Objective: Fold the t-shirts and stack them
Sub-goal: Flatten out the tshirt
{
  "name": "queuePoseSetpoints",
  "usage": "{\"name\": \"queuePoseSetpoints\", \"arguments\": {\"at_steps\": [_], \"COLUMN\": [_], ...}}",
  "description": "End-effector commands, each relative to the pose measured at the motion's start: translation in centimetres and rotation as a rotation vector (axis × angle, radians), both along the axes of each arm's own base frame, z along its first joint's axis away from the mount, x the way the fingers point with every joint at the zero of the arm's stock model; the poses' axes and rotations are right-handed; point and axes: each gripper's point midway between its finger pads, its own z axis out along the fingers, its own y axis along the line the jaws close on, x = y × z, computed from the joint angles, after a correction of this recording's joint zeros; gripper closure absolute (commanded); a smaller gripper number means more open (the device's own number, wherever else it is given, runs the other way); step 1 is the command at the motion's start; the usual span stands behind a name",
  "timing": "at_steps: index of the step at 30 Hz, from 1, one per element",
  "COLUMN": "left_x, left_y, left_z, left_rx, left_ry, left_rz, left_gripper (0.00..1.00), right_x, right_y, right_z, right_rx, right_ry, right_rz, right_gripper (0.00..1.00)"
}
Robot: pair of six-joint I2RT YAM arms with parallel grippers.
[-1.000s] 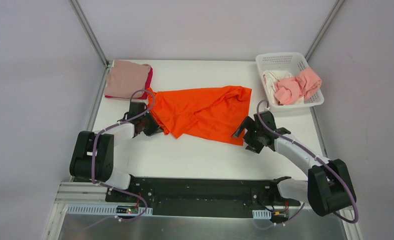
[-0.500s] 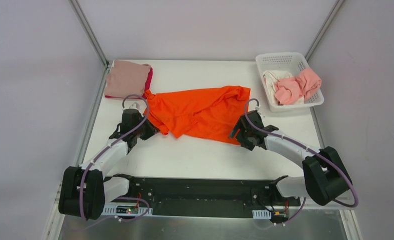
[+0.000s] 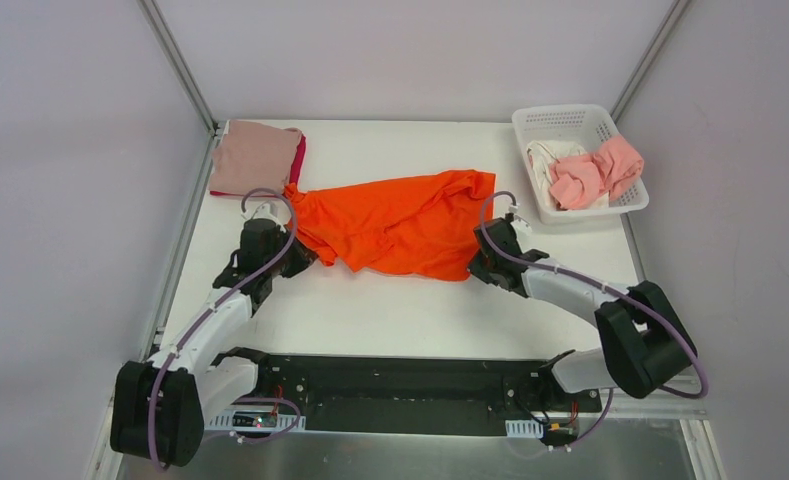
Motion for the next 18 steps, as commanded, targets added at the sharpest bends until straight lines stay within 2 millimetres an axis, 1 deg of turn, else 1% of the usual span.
{"name": "queuePoseSetpoints", "arguments": {"at_steps": [1,2,5,8,11,13,16,18], "left_x": [1.7,1.7,1.7,0.8,-0.8,-2.1,-4.5,-6.3], "left_y": [0.0,0.2,0.8,1.4,1.9,2.4,2.8,2.8], "left_z": [5.8,6.9,12.3,18.4,24.9,28.8,34.3,37.4], "left_rx": [0.036,0.045,0.074,0.074,0.063,0.058,0.047,0.040], "left_ry": [-0.173,-0.192,-0.311,-0.453,-0.595,-0.678,-0.798,-0.869], "left_rz": [-0.007,-0.001,0.023,0.042,0.053,0.062,0.057,0.038], "left_gripper": [1.00,1.00,1.00,1.00,1.00,1.00,1.00,1.00], "right_x": [2.8,2.9,2.5,1.4,-0.3,-1.7,-3.9,-5.6], "right_y": [1.2,1.2,1.0,0.4,-0.3,-0.8,-1.3,-1.3], "right_z": [7.6,9.3,14.9,21.5,27.6,31.2,36.0,38.8], "right_rx": [0.043,0.057,0.094,0.141,0.192,0.226,0.281,0.330], "right_ry": [-0.252,-0.290,-0.398,-0.524,-0.629,-0.684,-0.761,-0.802], "right_rz": [0.060,0.069,0.095,0.112,0.134,0.153,0.187,0.231], "right_gripper": [1.00,1.00,1.00,1.00,1.00,1.00,1.00,1.00]}}
